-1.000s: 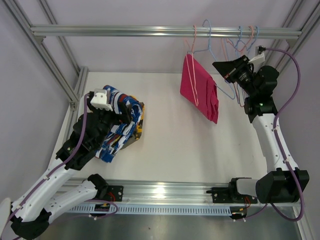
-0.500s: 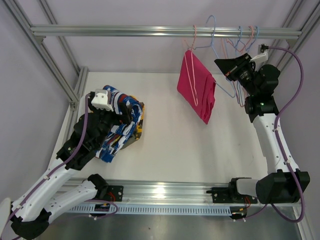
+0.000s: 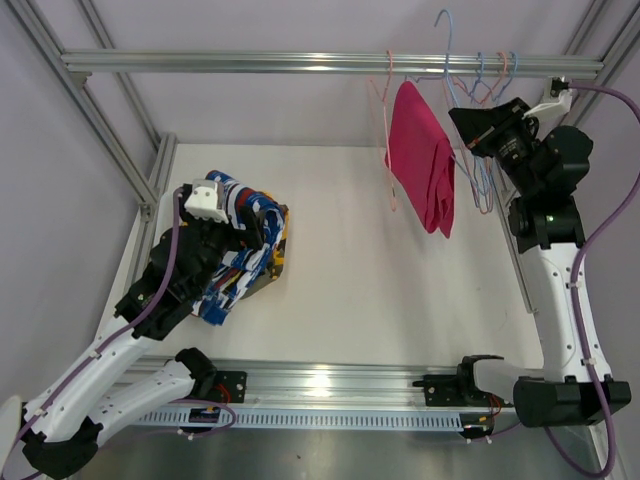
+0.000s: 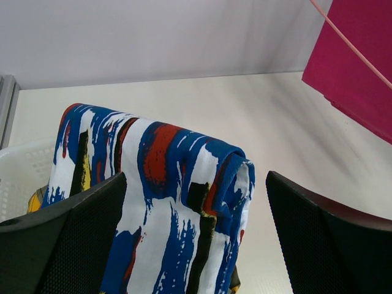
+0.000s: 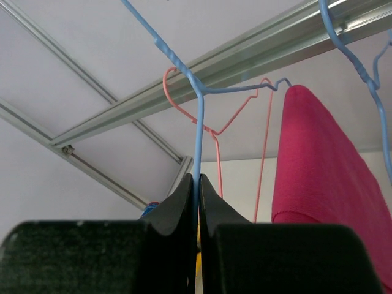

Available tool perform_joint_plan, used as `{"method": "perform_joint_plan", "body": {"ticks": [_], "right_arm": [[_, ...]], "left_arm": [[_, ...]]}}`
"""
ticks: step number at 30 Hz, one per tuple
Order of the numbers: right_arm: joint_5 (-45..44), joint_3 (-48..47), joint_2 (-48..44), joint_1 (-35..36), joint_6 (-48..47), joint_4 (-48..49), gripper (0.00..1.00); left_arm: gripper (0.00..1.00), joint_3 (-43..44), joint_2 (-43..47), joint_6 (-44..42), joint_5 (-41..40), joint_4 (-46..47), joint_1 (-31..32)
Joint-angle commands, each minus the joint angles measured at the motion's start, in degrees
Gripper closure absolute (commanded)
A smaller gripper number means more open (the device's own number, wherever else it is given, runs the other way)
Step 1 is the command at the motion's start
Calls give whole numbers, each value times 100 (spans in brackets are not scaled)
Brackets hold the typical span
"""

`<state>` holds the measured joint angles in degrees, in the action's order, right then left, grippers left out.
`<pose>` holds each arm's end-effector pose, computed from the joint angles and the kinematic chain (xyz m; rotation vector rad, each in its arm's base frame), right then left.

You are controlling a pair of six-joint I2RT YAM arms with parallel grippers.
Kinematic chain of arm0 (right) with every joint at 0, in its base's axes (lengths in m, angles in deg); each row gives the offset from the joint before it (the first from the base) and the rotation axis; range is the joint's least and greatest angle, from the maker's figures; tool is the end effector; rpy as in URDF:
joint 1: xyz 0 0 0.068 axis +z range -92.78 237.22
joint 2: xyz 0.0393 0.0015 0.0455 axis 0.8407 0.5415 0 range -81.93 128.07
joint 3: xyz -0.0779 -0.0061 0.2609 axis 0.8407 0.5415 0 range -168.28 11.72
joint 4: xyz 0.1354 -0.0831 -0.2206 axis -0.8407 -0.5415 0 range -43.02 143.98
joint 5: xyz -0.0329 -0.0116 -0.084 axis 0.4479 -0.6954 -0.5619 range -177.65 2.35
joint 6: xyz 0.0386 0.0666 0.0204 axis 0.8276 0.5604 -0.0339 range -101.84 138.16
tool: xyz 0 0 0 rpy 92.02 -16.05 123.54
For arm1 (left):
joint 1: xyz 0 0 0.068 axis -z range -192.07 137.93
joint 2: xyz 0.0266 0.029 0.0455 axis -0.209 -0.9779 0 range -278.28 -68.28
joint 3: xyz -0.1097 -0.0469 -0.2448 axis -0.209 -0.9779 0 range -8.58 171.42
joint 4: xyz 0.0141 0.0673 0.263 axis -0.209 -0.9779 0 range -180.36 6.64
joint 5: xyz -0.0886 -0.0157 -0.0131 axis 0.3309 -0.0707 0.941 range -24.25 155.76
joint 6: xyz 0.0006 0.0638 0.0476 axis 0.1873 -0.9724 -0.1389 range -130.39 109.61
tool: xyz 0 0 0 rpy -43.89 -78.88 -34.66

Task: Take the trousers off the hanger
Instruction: Pick up the hanger from the clothesline.

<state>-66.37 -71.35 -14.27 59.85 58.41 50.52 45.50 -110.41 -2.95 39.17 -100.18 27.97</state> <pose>0.2842 0.0379 0.5117 0.1438 1.4254 0.8738 0.1709 -0.1034 0.3906 0.1169 1.6485 -0.2479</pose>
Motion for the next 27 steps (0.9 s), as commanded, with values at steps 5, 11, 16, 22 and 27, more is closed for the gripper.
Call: {"method": "perform_joint_plan", "body": {"ticks": [5, 11, 16, 22, 27], "right_arm": [[-229, -482, -929, 27, -579, 329, 100], [-299, 9, -1693, 62, -703, -145, 100], [-598, 396, -2388, 79, -861, -584, 100], [-1073, 590, -3153, 62, -870, -1375, 100], [-1275, 625, -3470, -43, -975, -2192, 100]], "left_arm": [[1, -21, -59, -182, -65, 214, 75], [1, -56, -50, -287, -189, 276, 128], [1, -73, -50, -410, -399, 284, 373], [1, -126, -41, -630, -654, 425, 1041], [0, 198, -287, -446, -646, 145, 1612]]}}
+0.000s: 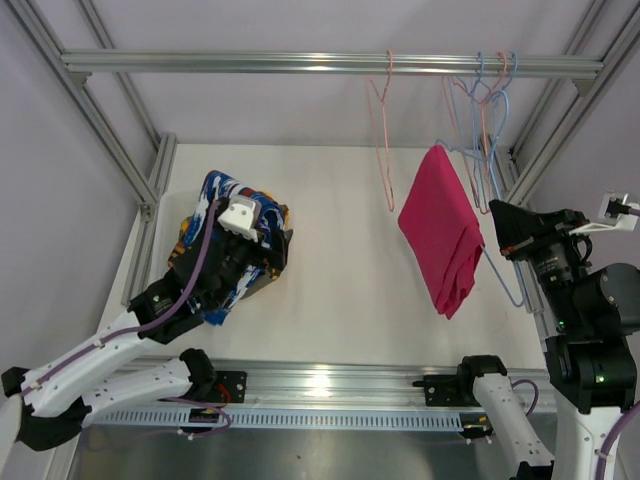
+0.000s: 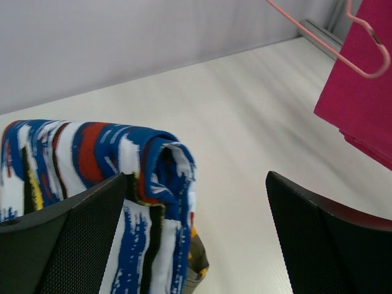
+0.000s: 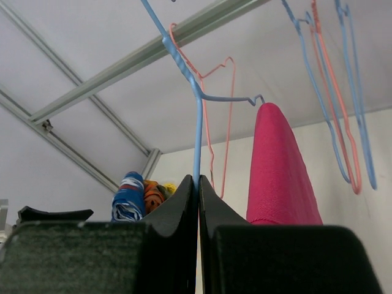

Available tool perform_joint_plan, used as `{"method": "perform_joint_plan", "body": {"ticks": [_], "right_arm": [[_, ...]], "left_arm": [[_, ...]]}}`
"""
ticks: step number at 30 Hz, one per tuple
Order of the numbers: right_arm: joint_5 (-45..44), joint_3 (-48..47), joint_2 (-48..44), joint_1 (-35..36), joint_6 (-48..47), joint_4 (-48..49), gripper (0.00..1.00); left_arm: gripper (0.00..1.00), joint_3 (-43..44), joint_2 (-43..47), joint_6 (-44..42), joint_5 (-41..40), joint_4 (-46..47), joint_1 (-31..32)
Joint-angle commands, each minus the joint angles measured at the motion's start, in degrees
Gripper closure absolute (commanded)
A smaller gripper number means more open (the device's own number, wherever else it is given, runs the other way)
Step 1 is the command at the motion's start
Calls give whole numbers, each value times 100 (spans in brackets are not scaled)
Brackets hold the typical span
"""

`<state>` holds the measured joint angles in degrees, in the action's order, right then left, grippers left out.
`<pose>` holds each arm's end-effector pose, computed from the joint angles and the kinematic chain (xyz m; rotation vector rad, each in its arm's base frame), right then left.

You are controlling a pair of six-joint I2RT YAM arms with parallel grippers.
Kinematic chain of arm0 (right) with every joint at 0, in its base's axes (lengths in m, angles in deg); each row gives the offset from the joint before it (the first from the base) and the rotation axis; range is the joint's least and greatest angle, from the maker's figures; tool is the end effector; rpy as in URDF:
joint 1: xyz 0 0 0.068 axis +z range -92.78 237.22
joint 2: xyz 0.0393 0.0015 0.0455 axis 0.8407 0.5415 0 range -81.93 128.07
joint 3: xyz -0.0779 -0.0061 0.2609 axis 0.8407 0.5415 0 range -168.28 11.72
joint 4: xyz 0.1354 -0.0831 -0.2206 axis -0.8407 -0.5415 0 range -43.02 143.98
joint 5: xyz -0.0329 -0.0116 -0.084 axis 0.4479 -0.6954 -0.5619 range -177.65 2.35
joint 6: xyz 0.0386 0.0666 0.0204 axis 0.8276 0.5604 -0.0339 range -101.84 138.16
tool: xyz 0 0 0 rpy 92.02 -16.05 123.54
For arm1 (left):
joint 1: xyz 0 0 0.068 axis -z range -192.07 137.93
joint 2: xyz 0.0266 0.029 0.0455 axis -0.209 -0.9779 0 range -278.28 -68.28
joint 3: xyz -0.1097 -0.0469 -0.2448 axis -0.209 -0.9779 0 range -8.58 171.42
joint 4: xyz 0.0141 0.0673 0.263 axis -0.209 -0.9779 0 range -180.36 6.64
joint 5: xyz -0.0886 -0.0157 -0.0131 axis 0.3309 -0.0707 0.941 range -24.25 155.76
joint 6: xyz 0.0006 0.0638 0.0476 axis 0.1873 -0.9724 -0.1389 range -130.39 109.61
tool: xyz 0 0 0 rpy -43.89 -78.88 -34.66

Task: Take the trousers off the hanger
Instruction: Pick up the hanger from the clothesline, then remove the trousers from the hanger.

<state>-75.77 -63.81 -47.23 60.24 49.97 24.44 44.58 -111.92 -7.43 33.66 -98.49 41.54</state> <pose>0.0953 0.0191 0.5040 0.1756 1.3974 0.6489 0.1500 -0.1420 0.3840 0.3087 1.6325 -0.2834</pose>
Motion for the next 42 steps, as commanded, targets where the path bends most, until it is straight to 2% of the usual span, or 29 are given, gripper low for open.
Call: {"method": "perform_joint_plan", "body": {"ticks": [1, 8, 16, 21, 23, 27, 31, 34, 37, 42], "right_arm": [[-222, -103, -174, -118, -175, 362, 100], [61, 205, -218, -487, -44, -69, 100], [-458, 407, 19, -514, 290, -456, 100], [-791, 662, 212, -496, 676, -552, 100], [-906, 697, 248, -470, 721, -544, 100], [-1091, 916, 371, -321, 888, -500, 100], [-1739, 1101, 467, 416, 897, -360, 100], [-2406, 1136, 573, 1119, 862, -333, 100], [-2944, 1137, 635, 1673, 844, -333, 100], [-3034, 1198, 521, 1859, 914, -394, 100]], "left_arm": [[1, 334, -241, 29, -78, -42, 378], [1, 589, -610, 275, -270, 186, 1782], [1, 677, -1401, 82, -1693, 1126, 3628], [1, 651, -2208, -103, -2537, 2276, 4368], [1, 677, -2438, -24, -2722, 2391, 4509], [0, 800, -3253, -181, -3091, 3198, 4738], [0, 1160, -3826, -190, -3137, 3359, 4756], [1, 1275, -4160, -627, -3092, 4032, 4738], [1, 1546, -4424, -762, -3040, 4194, 4695], [1, 1785, -4803, -587, -2969, 4265, 4545]]}}
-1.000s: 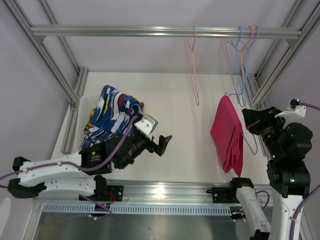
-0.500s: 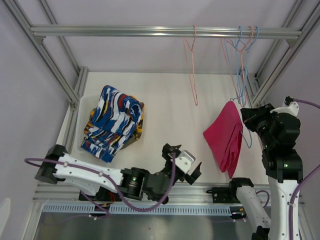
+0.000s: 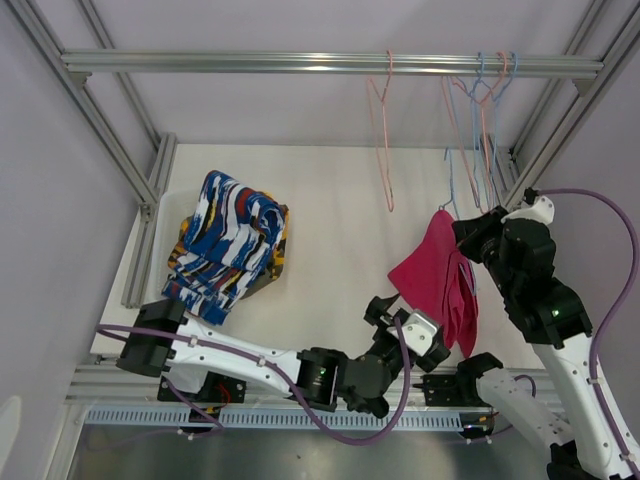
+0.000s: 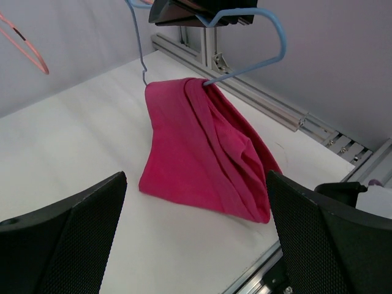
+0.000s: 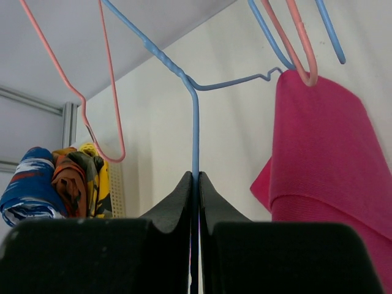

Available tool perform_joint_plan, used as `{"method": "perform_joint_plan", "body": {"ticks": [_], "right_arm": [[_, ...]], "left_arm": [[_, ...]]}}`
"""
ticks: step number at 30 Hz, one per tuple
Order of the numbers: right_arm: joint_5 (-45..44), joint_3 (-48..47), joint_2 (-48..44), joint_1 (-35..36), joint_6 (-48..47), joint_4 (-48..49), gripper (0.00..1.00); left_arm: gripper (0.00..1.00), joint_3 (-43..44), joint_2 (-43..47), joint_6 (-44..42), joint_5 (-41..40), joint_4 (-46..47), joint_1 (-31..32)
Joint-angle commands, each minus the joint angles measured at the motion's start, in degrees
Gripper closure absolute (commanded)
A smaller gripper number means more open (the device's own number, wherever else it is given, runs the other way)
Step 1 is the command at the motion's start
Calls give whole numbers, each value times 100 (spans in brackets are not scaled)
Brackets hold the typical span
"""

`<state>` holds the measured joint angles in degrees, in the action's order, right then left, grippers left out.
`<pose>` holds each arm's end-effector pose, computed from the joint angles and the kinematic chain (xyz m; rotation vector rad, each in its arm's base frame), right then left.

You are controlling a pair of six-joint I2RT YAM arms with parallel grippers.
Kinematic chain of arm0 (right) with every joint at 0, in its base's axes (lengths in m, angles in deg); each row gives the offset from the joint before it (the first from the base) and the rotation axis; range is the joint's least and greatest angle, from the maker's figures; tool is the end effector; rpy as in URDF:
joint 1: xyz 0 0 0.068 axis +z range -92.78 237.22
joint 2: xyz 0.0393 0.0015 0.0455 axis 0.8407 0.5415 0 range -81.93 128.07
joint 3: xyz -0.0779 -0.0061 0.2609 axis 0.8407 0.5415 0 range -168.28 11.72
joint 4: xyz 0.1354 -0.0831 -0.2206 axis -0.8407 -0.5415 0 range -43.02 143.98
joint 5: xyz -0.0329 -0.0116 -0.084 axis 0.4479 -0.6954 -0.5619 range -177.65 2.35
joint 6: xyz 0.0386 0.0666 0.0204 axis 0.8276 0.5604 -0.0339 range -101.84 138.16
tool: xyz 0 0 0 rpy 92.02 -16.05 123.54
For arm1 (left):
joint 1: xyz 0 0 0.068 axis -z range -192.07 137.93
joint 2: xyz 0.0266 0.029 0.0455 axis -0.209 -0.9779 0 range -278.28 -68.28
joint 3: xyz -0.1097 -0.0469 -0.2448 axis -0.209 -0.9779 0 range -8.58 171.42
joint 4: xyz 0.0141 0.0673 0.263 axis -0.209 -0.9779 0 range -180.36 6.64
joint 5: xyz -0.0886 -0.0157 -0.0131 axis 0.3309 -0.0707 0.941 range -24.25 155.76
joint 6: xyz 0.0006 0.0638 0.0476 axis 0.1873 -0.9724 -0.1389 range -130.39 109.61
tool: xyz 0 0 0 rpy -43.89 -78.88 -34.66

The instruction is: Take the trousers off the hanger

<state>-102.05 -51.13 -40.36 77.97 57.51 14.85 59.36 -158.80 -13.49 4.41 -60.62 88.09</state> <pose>0.1681 0.0454 0.3942 0.4778 1.8398 0.4839 -0.0093 -0.3931 0.3345 0.5670 1.4862 -0.4903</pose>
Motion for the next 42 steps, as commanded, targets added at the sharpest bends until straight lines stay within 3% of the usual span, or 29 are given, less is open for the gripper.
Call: {"method": "perform_joint_plan", "body": {"ticks": [1, 13, 23, 42], "right_arm": [[-380, -43, -192, 95, 186, 565, 100], [-389, 343, -544, 192, 205, 565, 100], [-249, 423, -710, 192, 46, 556, 100], [297, 555, -992, 192, 20, 547, 100]], "left_arm": [[1, 325, -141, 202, 8, 442, -172], [1, 536, -730, 1345, 307, 21, -567], [1, 738, -1231, 1417, 702, 371, -831], [1, 1380, -2189, 2137, 1124, 117, -1411]]}}
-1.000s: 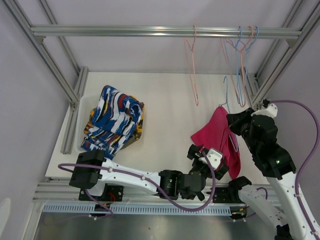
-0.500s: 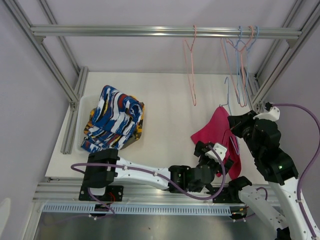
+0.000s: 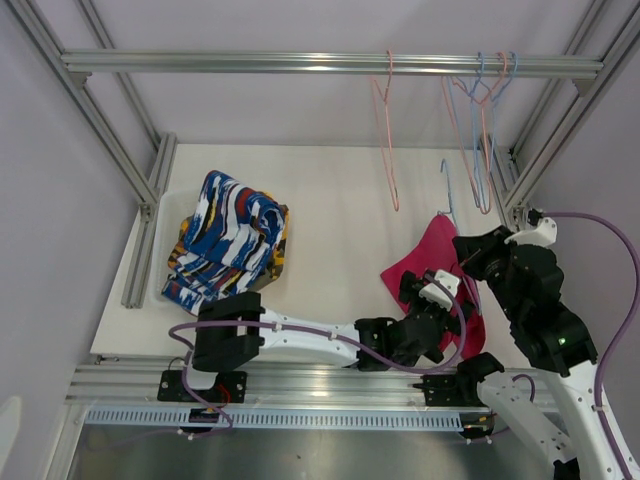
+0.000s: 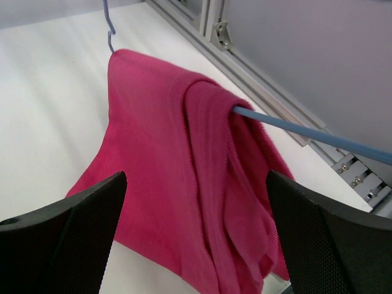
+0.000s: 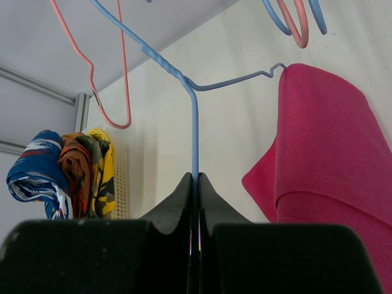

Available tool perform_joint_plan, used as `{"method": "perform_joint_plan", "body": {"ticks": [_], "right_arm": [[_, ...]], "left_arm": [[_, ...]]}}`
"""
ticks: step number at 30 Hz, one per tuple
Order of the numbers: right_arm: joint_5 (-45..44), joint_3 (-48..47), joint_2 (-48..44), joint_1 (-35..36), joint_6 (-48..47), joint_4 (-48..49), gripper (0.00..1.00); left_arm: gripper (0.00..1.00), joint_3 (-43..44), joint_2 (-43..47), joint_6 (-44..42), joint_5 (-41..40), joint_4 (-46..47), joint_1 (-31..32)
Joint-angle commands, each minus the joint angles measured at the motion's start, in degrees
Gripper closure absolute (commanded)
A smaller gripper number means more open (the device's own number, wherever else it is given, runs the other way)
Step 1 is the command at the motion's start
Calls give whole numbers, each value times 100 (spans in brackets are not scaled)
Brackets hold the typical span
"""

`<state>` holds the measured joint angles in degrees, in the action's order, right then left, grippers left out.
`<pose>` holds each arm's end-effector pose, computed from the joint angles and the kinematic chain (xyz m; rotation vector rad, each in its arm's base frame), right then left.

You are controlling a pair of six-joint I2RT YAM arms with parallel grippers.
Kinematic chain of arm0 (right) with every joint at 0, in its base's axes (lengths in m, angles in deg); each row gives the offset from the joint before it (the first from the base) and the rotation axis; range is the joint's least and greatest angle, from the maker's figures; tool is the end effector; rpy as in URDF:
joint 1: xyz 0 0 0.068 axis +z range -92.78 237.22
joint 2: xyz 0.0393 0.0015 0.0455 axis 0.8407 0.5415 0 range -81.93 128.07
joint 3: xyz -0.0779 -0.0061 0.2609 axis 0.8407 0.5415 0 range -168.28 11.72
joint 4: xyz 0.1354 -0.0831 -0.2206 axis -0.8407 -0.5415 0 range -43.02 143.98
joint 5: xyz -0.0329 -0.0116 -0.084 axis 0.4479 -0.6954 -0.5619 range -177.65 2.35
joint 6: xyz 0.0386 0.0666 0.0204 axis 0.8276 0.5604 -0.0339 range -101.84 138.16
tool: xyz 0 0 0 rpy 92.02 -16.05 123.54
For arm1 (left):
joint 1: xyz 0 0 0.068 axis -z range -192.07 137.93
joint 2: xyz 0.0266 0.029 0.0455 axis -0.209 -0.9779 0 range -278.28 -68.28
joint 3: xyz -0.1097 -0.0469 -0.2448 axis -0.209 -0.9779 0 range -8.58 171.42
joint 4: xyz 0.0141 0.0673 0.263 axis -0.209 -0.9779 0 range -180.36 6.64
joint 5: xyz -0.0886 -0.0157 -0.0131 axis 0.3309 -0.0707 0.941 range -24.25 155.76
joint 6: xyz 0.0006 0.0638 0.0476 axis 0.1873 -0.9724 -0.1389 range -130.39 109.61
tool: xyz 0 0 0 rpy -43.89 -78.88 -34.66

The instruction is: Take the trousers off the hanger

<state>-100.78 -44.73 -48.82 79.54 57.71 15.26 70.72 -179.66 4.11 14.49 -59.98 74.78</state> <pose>0.1413 0.0411 0.3767 0.4399 1.8144 0.5453 0.0799 -0.4767 0.2562 0.4042 1.6481 -0.5651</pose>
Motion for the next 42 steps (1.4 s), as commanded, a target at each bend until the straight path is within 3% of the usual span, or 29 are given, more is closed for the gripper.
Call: {"method": "perform_joint_plan", "body": {"ticks": [1, 15, 17, 18, 20, 21, 24, 26, 29, 33, 35, 42], "right_arm": [[170, -86, -190, 35, -17, 462, 100], [407, 81, -541, 44, 79, 269, 100], [442, 142, -585, 44, 114, 242, 100], [495, 169, -638, 35, 149, 242, 100], [565, 221, -673, 44, 246, 242, 100], [618, 230, -700, 44, 281, 233, 100], [680, 213, -744, 35, 316, 198, 100], [706, 204, -788, 35, 325, 154, 100], [724, 222, -832, 44, 334, 110, 100], [768, 327, -867, 35, 343, 58, 100], [715, 432, -954, 35, 334, 31, 100], [548, 1065, -1227, 35, 290, 57, 100]], "left_arm": [[1, 243, -130, 465, 117, 18, -115], [3, 629, -526, 344, 214, -9, -388], [10, 717, -596, 203, 214, 1, -405], [22, 822, -631, 98, 205, -26, -414], [34, 963, -719, -8, 135, 9, -423], [48, 1007, -737, -78, 117, 18, -449], [59, 1139, -816, -105, 134, -8, -493], [59, 1175, -842, -97, 152, 9, -520], [67, 1192, -851, -97, 169, 44, -546], [95, 1210, -816, -219, 152, 62, -555], [99, 1175, -728, -264, 117, 36, -555], [99, 736, -114, -588, -85, 237, -529]]}}
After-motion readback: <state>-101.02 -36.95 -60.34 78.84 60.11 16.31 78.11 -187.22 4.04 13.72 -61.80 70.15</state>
